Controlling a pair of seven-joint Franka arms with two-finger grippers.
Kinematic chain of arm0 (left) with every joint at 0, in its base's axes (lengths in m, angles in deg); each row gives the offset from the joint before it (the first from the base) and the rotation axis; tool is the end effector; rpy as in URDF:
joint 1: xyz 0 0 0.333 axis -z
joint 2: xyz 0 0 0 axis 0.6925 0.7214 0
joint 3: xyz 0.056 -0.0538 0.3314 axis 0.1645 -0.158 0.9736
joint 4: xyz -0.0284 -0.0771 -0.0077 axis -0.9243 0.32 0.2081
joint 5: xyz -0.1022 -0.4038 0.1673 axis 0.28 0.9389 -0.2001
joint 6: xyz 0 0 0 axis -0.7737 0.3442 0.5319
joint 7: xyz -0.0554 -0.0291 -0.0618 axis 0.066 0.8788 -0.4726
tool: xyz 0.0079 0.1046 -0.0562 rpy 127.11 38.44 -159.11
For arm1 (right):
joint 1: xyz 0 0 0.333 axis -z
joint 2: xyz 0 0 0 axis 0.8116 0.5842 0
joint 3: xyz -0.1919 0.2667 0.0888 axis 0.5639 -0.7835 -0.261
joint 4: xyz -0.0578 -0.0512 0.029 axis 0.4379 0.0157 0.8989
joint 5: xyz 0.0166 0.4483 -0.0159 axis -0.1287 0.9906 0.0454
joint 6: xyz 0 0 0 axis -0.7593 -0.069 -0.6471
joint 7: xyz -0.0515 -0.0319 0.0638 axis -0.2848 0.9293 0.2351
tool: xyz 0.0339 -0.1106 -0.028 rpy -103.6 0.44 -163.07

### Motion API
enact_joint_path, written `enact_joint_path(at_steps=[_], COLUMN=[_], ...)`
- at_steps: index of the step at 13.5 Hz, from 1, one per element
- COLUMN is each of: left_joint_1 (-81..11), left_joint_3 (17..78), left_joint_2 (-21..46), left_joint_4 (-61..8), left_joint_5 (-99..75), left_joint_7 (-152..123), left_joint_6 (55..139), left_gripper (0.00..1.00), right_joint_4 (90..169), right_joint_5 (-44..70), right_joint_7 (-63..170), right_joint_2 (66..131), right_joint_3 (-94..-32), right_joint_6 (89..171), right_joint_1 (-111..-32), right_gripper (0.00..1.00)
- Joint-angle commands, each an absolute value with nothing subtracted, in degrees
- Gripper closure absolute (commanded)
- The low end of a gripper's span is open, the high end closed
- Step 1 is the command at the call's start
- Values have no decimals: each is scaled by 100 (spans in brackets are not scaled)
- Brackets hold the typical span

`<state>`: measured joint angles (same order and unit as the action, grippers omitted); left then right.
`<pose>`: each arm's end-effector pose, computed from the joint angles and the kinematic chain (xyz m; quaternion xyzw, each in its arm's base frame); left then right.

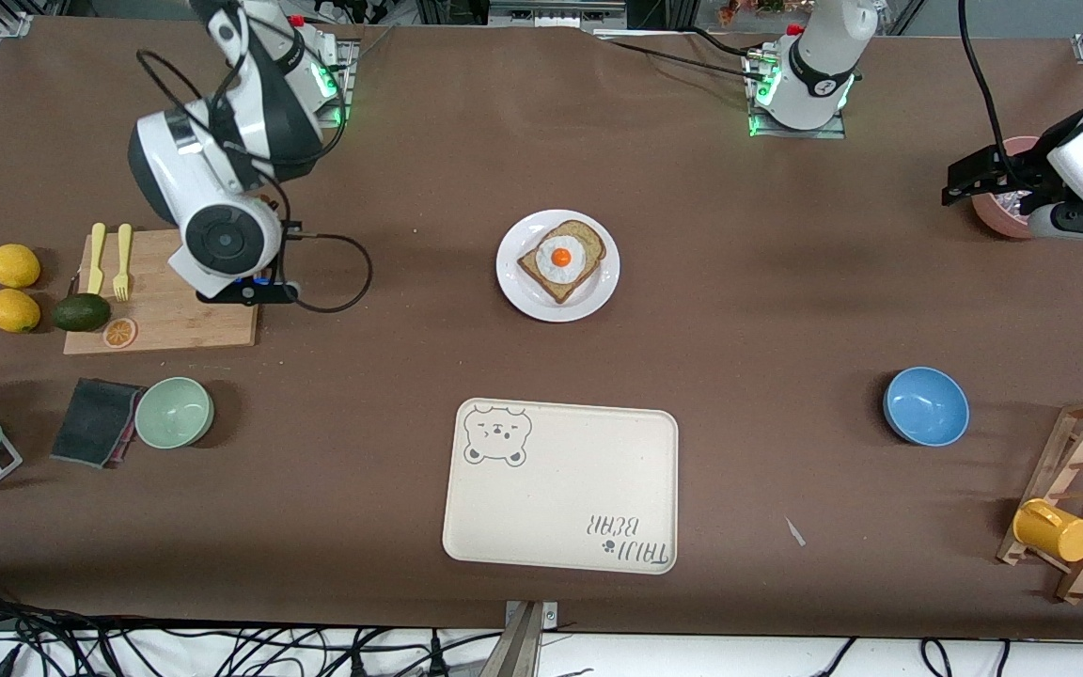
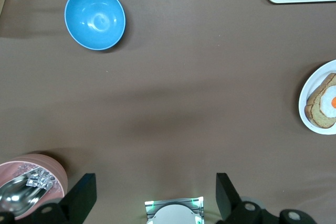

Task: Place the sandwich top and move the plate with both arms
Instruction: 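Grasp the bread slice with the right gripper and lift it, then carry the bread slice over the egg toast and lower it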

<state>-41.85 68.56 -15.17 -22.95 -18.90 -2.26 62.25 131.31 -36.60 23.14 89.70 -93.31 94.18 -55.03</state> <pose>0.5795 0.0039 0.5963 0.9941 -0.0442 -0.0964 0.0213 0.5620 0.2195 0.3905 0.9536 0.0223 -0.2408 0.1795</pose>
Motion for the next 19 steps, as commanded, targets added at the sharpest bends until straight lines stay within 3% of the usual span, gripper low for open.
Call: enact_joint_path(at_steps=[1, 5, 10, 13, 19], left_joint_1=[-4234, -4234, -4242, -4234, -4234], left_joint_3=[6822, 6822, 6822, 6822, 6822], left_joint_2=[-1485, -1485, -1485, -1485, -1494], left_joint_4=[-2159, -2159, -2159, -2159, -2159], left_joint_5=[-1737, -1737, -1737, -1737, -1737], left_joint_7=[-238, -238, -238, -238, -238], left_joint_6=[6105, 6105, 6105, 6105, 6105], left_gripper=[0, 0, 0, 0, 0], right_joint_4=[12327, 11537, 10551, 10497, 10515], right_joint_5=[-3214, -2501, -2438, -2429, -2017], right_joint_7=[1614, 788, -286, -833, -851], right_joint_2=[9306, 10191, 11308, 11625, 11996], right_joint_3=[-9297, -9305, -9305, -9305, -9305], right_joint_6=[9057, 9714, 10733, 11561, 12116], right_joint_1=[-6354, -7322, -8290, -8589, -8713], right_gripper=[100, 100, 100, 100, 100])
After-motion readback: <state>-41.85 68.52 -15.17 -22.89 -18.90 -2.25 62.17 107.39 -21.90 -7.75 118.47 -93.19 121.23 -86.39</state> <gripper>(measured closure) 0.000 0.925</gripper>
